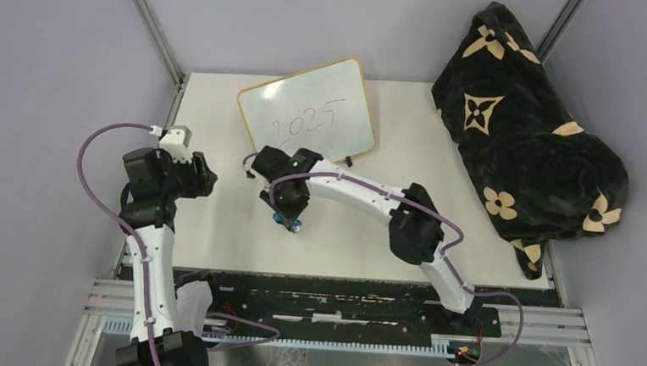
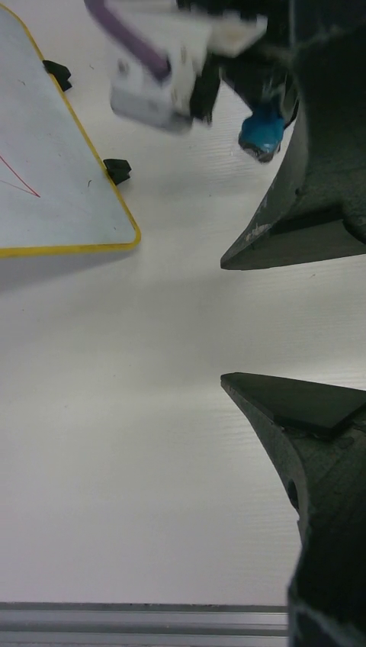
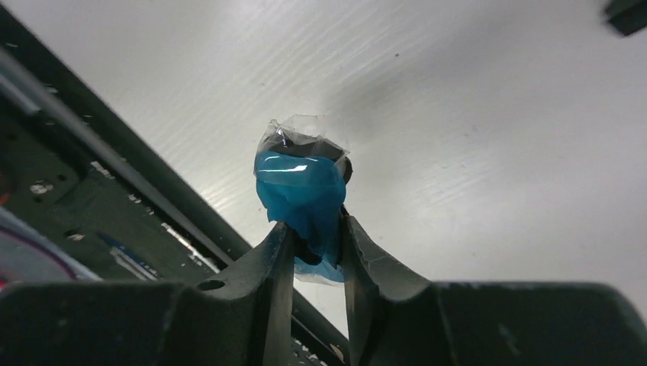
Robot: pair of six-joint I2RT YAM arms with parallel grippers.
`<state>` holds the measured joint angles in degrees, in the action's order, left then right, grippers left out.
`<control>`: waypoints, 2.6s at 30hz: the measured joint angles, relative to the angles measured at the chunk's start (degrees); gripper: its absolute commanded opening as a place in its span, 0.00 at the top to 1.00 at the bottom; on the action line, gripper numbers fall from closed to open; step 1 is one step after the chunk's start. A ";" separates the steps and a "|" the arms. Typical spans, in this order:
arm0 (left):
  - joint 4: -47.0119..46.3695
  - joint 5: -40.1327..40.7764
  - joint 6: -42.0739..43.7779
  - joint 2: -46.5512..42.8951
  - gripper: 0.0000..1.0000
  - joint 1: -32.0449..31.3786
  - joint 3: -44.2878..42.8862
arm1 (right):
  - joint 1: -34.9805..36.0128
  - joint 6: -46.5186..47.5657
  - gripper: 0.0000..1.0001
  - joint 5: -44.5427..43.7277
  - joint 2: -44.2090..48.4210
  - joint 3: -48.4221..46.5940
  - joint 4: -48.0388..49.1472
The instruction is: Erase the whiteboard
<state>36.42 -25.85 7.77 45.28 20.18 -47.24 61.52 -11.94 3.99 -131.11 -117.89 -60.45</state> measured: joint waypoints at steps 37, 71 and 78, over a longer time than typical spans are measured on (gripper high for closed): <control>-25.53 -19.71 -8.76 29.14 0.39 0.00 -10.56 | -21.57 -3.52 0.99 -8.26 14.16 -14.36 5.77; -20.61 -23.67 -8.28 46.25 0.44 -5.49 -30.05 | -27.30 -3.26 0.99 -3.32 22.62 -4.09 9.33; -23.02 -23.82 -8.22 49.42 0.46 -5.55 -30.05 | -27.39 -2.01 0.99 -2.16 22.27 -4.98 9.40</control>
<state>13.41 -49.67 -0.45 94.70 14.63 -77.30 34.13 -13.96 1.83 -108.84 -122.87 -51.05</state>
